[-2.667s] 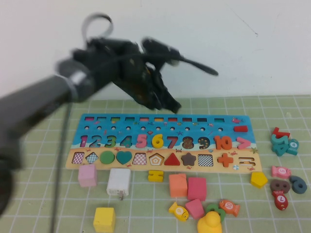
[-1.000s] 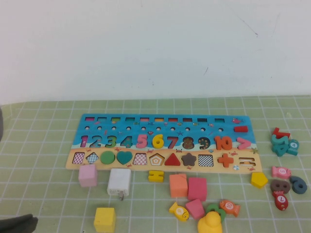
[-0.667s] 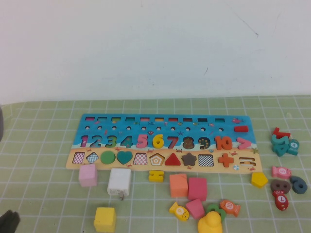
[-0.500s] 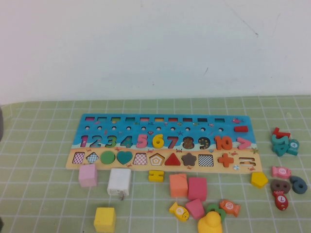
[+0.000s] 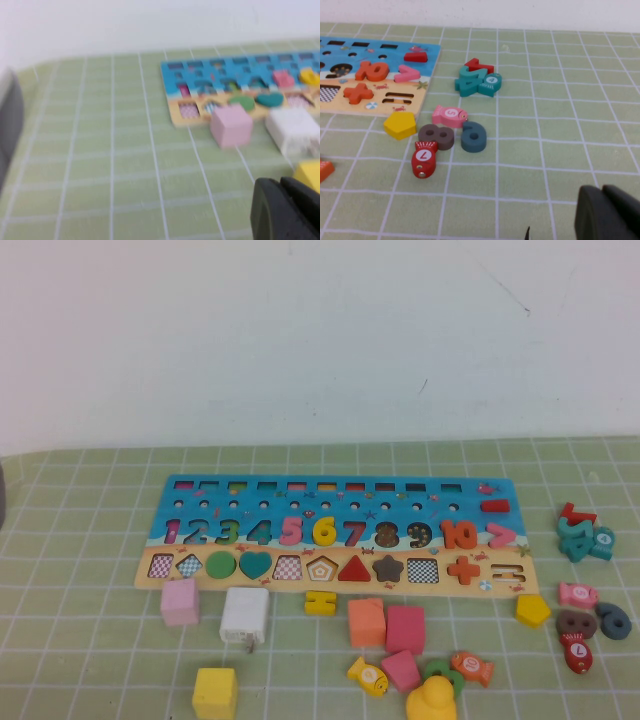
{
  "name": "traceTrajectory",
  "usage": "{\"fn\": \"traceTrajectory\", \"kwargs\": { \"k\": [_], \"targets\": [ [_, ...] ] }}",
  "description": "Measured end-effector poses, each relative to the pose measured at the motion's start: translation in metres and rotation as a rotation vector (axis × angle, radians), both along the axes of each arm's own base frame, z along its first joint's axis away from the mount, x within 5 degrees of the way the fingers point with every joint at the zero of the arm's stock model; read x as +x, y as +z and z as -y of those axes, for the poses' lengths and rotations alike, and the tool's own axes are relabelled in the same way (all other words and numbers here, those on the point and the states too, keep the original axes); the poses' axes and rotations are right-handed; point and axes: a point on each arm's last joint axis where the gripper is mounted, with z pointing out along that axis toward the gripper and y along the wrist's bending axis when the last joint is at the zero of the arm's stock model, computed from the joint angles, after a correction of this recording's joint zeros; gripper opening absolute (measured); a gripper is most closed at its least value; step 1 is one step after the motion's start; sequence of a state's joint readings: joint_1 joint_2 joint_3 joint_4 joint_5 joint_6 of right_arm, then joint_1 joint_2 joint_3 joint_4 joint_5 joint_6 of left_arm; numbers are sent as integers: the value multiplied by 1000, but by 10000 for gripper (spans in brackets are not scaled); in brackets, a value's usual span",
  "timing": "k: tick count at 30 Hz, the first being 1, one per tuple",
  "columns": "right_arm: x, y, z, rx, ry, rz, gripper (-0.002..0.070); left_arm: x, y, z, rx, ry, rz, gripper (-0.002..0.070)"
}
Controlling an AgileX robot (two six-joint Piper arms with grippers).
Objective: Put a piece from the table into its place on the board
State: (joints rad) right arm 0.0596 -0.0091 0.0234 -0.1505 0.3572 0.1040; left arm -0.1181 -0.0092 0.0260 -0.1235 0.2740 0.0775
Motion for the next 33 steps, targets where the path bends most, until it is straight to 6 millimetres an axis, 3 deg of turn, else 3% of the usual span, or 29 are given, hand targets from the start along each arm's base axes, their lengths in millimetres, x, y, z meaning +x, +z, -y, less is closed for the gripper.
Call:
{"fn": "traceTrajectory", "kwargs": {
  "k": [33],
  "targets": [
    [0, 0, 0, 0, 0, 0, -1, -1, -3, 1, -12, -3, -41, -1]
  ]
}}
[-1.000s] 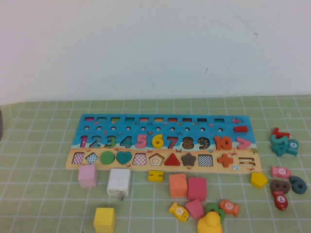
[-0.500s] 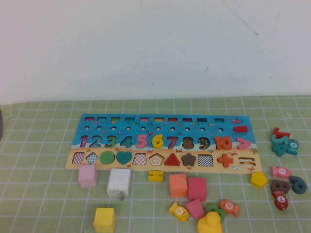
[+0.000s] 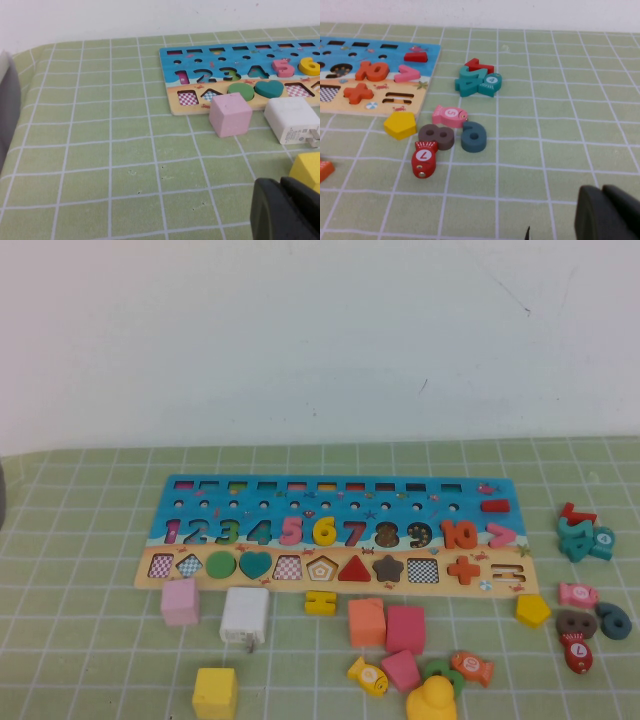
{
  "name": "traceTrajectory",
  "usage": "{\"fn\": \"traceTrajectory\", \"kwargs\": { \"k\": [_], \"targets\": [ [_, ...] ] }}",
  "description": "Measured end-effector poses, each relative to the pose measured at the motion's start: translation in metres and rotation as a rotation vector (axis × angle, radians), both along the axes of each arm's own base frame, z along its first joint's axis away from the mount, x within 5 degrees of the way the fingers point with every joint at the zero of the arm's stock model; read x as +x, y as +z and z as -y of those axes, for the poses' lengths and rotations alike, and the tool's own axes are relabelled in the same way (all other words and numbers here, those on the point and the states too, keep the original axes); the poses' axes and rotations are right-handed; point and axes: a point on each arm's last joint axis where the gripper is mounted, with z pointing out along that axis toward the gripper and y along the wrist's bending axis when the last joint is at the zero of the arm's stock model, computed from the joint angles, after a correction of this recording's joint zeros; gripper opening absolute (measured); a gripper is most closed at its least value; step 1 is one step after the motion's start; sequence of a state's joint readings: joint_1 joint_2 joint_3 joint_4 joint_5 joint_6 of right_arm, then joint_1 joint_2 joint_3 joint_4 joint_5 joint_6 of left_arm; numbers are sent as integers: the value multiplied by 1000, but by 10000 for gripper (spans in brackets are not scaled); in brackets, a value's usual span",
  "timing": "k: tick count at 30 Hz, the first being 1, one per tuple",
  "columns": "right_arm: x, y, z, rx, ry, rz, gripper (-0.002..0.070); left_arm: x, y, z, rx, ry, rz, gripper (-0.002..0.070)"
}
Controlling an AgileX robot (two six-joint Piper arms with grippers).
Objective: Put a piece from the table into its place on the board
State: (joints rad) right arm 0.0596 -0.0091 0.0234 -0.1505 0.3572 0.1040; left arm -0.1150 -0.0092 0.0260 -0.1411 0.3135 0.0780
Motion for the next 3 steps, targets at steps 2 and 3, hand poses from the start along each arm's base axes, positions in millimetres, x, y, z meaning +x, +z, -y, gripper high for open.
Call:
{"fn": "traceTrajectory", "kwargs": {
  "k": [2, 3],
  "targets": [
    [0, 0, 0, 0, 0, 0, -1, 0, 0, 0, 0, 0, -2, -1],
    [0, 0, 0, 0, 0, 0, -1, 0, 0, 0, 0, 0, 0, -1]
  ]
}}
